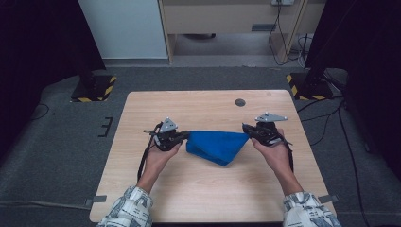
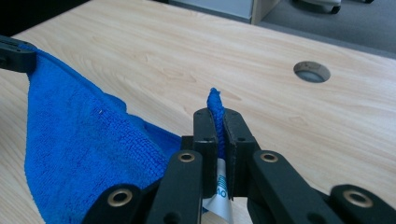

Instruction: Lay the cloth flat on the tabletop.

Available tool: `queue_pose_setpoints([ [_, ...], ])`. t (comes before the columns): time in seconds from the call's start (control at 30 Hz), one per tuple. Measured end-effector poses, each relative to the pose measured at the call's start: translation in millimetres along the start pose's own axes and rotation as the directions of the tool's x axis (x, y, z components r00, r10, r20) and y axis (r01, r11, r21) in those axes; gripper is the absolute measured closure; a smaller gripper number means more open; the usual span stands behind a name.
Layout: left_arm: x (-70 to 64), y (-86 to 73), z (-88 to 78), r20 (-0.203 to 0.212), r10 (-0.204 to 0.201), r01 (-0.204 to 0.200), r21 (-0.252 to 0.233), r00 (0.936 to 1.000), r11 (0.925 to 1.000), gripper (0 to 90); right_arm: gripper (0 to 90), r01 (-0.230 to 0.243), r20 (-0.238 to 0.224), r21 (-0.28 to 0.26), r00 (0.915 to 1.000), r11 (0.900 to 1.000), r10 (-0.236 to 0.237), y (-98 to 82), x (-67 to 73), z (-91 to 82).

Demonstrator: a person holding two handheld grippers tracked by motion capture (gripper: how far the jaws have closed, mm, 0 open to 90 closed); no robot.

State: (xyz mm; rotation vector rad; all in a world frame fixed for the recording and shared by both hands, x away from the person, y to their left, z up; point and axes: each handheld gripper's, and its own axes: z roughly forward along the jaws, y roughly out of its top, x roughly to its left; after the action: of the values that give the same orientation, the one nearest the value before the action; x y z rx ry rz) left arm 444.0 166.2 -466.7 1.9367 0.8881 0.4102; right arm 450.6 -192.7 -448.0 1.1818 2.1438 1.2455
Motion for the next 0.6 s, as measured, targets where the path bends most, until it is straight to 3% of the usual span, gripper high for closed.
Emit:
queue_pose_setpoints([
  [0.37,-4.0,35.0,-16.8,-0.025,0.052,-0.052,-0.004,0.9984,0.9987,86.5,85.8,-0.008,-0.001,-0.043,1.0000,0.999,0.008,14.2,-2.4,-17.7],
  [0.6,-4.7,53.9,-28.4,-0.040,0.063,-0.064,-0.029,0.9972,0.9975,86.4,85.7,0.006,0.009,-0.068,0.9999,0.998,-0.005,32.2,1.3,-29.3],
])
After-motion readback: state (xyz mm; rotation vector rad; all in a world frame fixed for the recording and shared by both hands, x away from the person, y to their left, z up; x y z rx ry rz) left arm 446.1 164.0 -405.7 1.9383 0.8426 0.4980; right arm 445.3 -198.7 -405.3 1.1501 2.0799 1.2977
